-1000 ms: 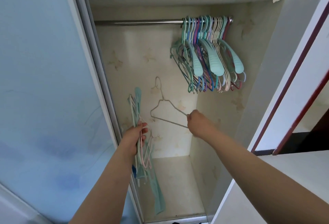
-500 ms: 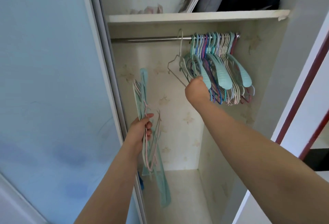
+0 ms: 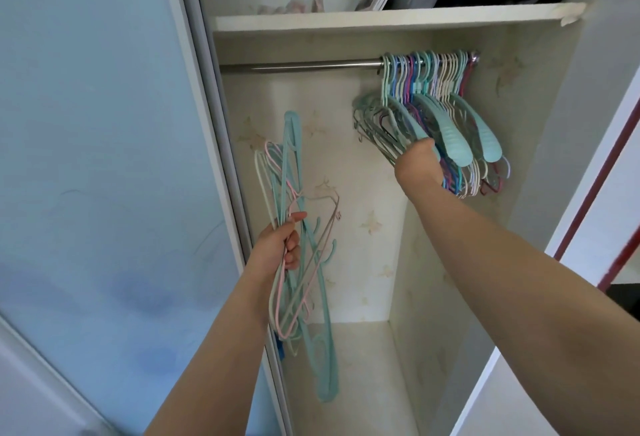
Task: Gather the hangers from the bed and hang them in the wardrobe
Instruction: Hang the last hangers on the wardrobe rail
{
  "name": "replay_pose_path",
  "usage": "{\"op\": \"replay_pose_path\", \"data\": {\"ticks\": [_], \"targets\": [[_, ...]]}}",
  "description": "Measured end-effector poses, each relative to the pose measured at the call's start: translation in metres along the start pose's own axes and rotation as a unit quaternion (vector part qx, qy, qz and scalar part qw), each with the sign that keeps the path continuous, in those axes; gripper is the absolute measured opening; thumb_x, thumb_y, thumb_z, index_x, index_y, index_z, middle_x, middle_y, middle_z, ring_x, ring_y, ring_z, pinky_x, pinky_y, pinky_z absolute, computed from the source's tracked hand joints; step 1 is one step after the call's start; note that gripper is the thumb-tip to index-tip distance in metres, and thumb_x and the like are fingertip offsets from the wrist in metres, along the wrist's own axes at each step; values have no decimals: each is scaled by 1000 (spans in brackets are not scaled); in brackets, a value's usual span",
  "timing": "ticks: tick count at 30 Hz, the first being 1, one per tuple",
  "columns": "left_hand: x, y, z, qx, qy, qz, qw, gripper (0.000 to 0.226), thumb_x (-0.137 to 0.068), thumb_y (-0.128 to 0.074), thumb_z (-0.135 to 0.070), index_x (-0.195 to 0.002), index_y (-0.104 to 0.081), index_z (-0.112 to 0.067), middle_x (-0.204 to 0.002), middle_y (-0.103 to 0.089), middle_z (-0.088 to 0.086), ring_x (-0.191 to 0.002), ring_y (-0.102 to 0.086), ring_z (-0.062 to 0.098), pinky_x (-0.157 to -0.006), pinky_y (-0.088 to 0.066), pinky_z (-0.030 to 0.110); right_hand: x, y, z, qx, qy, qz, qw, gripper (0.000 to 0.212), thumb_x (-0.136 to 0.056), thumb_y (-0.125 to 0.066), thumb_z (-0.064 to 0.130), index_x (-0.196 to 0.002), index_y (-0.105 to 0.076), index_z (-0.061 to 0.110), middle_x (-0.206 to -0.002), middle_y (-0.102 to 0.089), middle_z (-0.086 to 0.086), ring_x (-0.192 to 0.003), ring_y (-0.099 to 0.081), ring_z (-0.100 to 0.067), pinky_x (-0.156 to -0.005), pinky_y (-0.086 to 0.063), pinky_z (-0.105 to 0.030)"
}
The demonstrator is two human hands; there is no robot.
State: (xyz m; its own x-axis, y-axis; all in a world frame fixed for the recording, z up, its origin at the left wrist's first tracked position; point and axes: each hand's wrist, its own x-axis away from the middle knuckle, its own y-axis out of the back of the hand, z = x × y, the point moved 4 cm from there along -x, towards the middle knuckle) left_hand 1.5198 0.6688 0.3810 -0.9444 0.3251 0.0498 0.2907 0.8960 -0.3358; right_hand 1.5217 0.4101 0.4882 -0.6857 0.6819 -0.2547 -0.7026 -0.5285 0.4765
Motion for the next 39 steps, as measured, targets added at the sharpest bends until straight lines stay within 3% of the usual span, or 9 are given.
{"op": "replay_pose_path", "data": {"ticks": [6,10,13,16,18,21,26,30,39], "targets": [[5,-2,12,28,11,18,999,25,-104,-32,-24,-113,-55,-15,-45,-37,-7,-32,-30,6,-38,-22,14,11,-8,-29,-50,55,-77,994,52,-83,-42,-7,-134,-39,0,-135,-40,-23,-122,-40,-38,-101,-30,-37],[8,-11,20,32,17,17,999,27,-104,-36,-29,-117,-57,-17,-51,-40,-7,-39,-36,5,-37,-26,17,44,-21,-68,-25,13,-90,996,52,-83,-52,2,-133,-38,-1,-137,-36,-22,-121,-39,-38,-102,-28,-36],[7,-22,28,29,14,-4,999,25,-103,-40,-27,-116,-60,-22,-58,-48,-5,-47,-41,8,-41,-32,18,84,-48,-75,16,-22,165,986,47,-95,-49,42,-123,-48,4,-123,-54,-17,-104,-60,-33,-87,-47,-36],[3,-32,37,4,-4,-35,999,24,-101,-44,-22,-118,-61,-23,-64,-50,-1,-55,-46,10,-51,-41,20,146,-61,-67,45,-79,486,869,84,-86,-24,75,-131,-47,8,-128,-56,-9,-93,-67,-24,-73,-55,-32],[-1,-36,43,-7,-15,-51,999,24,-101,-46,-18,-118,-61,-22,-65,-51,0,-55,-47,10,-54,-43,21,171,-62,-66,68,-59,562,822,89,-82,-27,79,-138,-44,11,-136,-52,-7,-102,-63,-23,-77,-56,-32],[-3,-39,51,-63,-15,-59,996,21,-101,-46,-27,-114,-62,-31,-67,-58,-2,-54,-50,11,-58,-44,27,176,-64,-78,97,-20,517,851,75,-85,-48,66,-132,-45,7,-126,-57,-8,-108,-60,-22,-86,-54,-34],[-1,-40,58,-76,-17,-101,992,26,-102,-43,-34,-109,-64,-22,-64,-62,2,-49,-57,10,-56,-49,27,179,-63,-100,-83,-167,496,848,63,-77,-68,56,-113,-63,5,-109,-67,-10,-98,-64,-22,-83,-58,-36],[-2,-33,62,-110,-5,-144,983,29,-102,-41,-32,-101,-63,-13,-60,-61,3,-43,-54,13,-54,-44,29,176,-53,-105,-90,-190,435,875,62,-81,-66,52,-120,-55,5,-110,-56,-4,-86,-57,-14,-86,-56,-36],[0,-27,62,-204,-40,-145,967,27,-102,-42,-27,-109,-57,-6,-56,-50,3,-36,-41,9,-40,-35,22,142,-19,-125,-55,-183,357,915,69,-83,-61,56,-132,-51,9,-130,-54,-8,-107,-50,-21,-96,-38,-32]]}}
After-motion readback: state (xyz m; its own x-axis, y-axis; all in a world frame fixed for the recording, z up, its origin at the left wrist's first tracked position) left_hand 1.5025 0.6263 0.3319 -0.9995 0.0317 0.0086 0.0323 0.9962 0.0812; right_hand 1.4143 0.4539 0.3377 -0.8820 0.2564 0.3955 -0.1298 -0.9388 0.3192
